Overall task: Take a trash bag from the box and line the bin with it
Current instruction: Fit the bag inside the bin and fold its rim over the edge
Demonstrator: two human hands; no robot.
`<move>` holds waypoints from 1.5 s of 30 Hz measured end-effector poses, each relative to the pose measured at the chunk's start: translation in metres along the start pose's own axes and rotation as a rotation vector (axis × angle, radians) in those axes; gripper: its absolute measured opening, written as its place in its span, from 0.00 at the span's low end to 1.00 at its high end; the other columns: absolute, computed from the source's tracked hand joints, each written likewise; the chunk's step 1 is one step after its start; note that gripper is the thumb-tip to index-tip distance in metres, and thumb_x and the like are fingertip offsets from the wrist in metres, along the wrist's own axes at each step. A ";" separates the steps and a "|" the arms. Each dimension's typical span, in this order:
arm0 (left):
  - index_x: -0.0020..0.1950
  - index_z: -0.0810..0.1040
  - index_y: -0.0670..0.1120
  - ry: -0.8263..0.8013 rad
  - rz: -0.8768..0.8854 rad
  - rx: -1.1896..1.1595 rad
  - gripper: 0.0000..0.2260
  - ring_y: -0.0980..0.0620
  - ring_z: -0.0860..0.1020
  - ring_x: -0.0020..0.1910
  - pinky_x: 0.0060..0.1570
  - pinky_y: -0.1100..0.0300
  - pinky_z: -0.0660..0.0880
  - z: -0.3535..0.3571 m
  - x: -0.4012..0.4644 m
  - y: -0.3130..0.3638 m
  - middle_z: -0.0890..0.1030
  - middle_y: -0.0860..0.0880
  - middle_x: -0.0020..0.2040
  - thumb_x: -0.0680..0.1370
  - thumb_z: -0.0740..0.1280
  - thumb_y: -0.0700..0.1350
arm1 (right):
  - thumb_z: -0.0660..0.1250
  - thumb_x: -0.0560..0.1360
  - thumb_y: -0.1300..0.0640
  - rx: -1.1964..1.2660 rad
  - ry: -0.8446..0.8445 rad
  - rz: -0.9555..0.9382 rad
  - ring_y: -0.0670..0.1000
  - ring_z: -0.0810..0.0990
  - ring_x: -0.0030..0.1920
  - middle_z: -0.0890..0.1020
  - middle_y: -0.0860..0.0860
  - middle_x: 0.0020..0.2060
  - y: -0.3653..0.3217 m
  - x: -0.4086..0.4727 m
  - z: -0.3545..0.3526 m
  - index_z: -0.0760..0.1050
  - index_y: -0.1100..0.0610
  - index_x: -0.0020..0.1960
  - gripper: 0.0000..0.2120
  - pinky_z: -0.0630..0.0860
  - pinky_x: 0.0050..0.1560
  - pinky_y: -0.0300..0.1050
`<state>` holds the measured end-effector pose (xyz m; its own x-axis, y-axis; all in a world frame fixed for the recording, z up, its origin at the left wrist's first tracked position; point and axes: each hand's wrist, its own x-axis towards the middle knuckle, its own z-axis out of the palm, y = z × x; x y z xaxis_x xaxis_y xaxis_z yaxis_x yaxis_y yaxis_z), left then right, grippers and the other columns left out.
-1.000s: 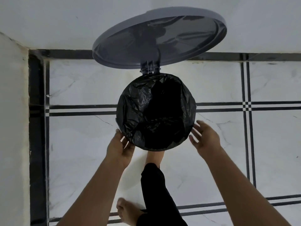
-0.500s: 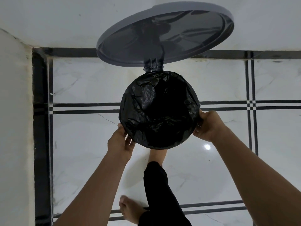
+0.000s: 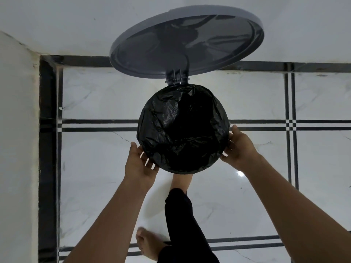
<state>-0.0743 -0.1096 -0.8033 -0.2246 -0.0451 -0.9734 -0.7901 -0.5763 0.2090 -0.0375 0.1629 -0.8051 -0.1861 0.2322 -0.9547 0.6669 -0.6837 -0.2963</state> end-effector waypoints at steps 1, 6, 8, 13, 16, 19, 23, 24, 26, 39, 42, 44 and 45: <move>0.64 0.80 0.47 -0.004 -0.009 -0.018 0.20 0.47 0.81 0.59 0.56 0.48 0.78 0.001 0.001 0.000 0.82 0.48 0.60 0.83 0.61 0.60 | 0.60 0.81 0.37 0.040 -0.012 0.027 0.52 0.78 0.55 0.81 0.50 0.52 -0.001 0.002 -0.002 0.81 0.53 0.55 0.21 0.78 0.55 0.53; 0.63 0.81 0.45 -0.023 -0.009 -0.084 0.19 0.46 0.81 0.59 0.60 0.48 0.79 -0.003 -0.002 0.003 0.81 0.46 0.58 0.83 0.64 0.58 | 0.60 0.82 0.41 0.243 -0.034 0.083 0.54 0.80 0.57 0.82 0.51 0.53 0.006 0.000 -0.014 0.80 0.54 0.63 0.21 0.74 0.63 0.58; 0.64 0.80 0.43 -0.032 -0.012 -0.134 0.20 0.45 0.81 0.59 0.62 0.48 0.79 -0.005 -0.003 0.003 0.81 0.45 0.58 0.83 0.65 0.57 | 0.63 0.80 0.45 0.252 0.044 0.057 0.53 0.81 0.56 0.83 0.51 0.52 0.012 -0.002 -0.015 0.78 0.53 0.65 0.18 0.75 0.60 0.54; 0.66 0.77 0.42 -0.010 0.014 -0.168 0.19 0.44 0.81 0.54 0.58 0.48 0.80 -0.006 -0.002 0.004 0.80 0.44 0.58 0.82 0.66 0.55 | 0.66 0.76 0.57 -0.357 0.452 -0.781 0.44 0.81 0.48 0.85 0.48 0.46 0.027 -0.047 0.029 0.81 0.52 0.47 0.06 0.75 0.50 0.36; 0.63 0.80 0.45 -0.010 0.035 -0.071 0.19 0.45 0.81 0.57 0.60 0.49 0.79 -0.002 -0.002 0.001 0.81 0.46 0.57 0.82 0.64 0.57 | 0.65 0.77 0.59 -0.954 0.082 -0.926 0.43 0.82 0.49 0.86 0.47 0.49 0.045 -0.039 0.080 0.84 0.54 0.55 0.11 0.75 0.54 0.30; 0.57 0.80 0.48 -0.004 0.063 -0.021 0.14 0.46 0.80 0.54 0.58 0.50 0.78 0.000 0.003 -0.002 0.80 0.47 0.54 0.82 0.64 0.56 | 0.61 0.79 0.56 -1.454 -0.038 -0.540 0.60 0.81 0.58 0.83 0.59 0.58 0.049 0.022 0.117 0.80 0.59 0.61 0.15 0.78 0.59 0.48; 0.54 0.81 0.49 0.010 0.059 -0.010 0.14 0.46 0.76 0.52 0.54 0.51 0.76 -0.004 0.016 -0.002 0.79 0.47 0.52 0.80 0.65 0.57 | 0.57 0.83 0.55 -1.714 -0.113 -0.267 0.62 0.74 0.71 0.74 0.63 0.72 0.047 0.080 0.142 0.70 0.61 0.74 0.22 0.70 0.69 0.48; 0.53 0.81 0.48 -0.004 0.055 -0.013 0.14 0.46 0.76 0.51 0.54 0.51 0.76 -0.006 0.018 -0.003 0.79 0.47 0.52 0.81 0.64 0.57 | 0.56 0.84 0.55 -1.732 -0.121 -0.270 0.62 0.73 0.72 0.72 0.63 0.73 0.046 0.088 0.144 0.69 0.62 0.75 0.22 0.69 0.70 0.48; 0.53 0.80 0.48 -0.030 0.050 -0.017 0.14 0.47 0.76 0.50 0.53 0.51 0.76 -0.010 0.022 -0.003 0.79 0.47 0.50 0.81 0.64 0.57 | 0.55 0.85 0.56 -1.748 -0.121 -0.274 0.62 0.72 0.72 0.72 0.63 0.73 0.044 0.099 0.147 0.69 0.63 0.75 0.22 0.69 0.70 0.48; 0.59 0.83 0.49 -0.082 0.165 0.102 0.13 0.49 0.83 0.51 0.47 0.53 0.78 -0.003 0.007 0.009 0.86 0.51 0.50 0.82 0.64 0.53 | 0.53 0.79 0.49 -1.993 -0.030 -0.421 0.63 0.69 0.73 0.75 0.58 0.71 0.044 0.092 0.143 0.71 0.54 0.74 0.26 0.67 0.70 0.53; 0.55 0.84 0.48 -0.063 0.204 0.119 0.10 0.51 0.82 0.49 0.45 0.56 0.78 0.003 0.003 0.009 0.86 0.52 0.46 0.82 0.65 0.50 | 0.58 0.80 0.52 -2.032 0.055 -0.482 0.62 0.68 0.72 0.78 0.56 0.68 0.044 0.085 0.141 0.75 0.54 0.70 0.21 0.66 0.70 0.52; 0.54 0.85 0.48 -0.045 0.225 0.101 0.10 0.50 0.83 0.50 0.48 0.55 0.78 0.004 0.004 0.009 0.86 0.51 0.47 0.82 0.65 0.49 | 0.57 0.83 0.54 -1.978 -0.010 -0.409 0.61 0.72 0.72 0.74 0.60 0.72 0.042 0.091 0.146 0.70 0.60 0.74 0.22 0.66 0.72 0.49; 0.54 0.85 0.48 -0.034 0.239 0.092 0.10 0.50 0.83 0.51 0.49 0.55 0.78 0.004 0.005 0.008 0.86 0.51 0.47 0.82 0.65 0.49 | 0.56 0.84 0.55 -1.936 -0.046 -0.343 0.61 0.71 0.74 0.70 0.62 0.75 0.041 0.096 0.149 0.65 0.61 0.78 0.24 0.66 0.74 0.49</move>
<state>-0.0840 -0.1111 -0.8063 -0.4288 -0.1432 -0.8920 -0.7605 -0.4758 0.4419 -0.1357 0.0539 -0.9133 -0.4515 0.1313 -0.8825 0.3589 0.9323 -0.0449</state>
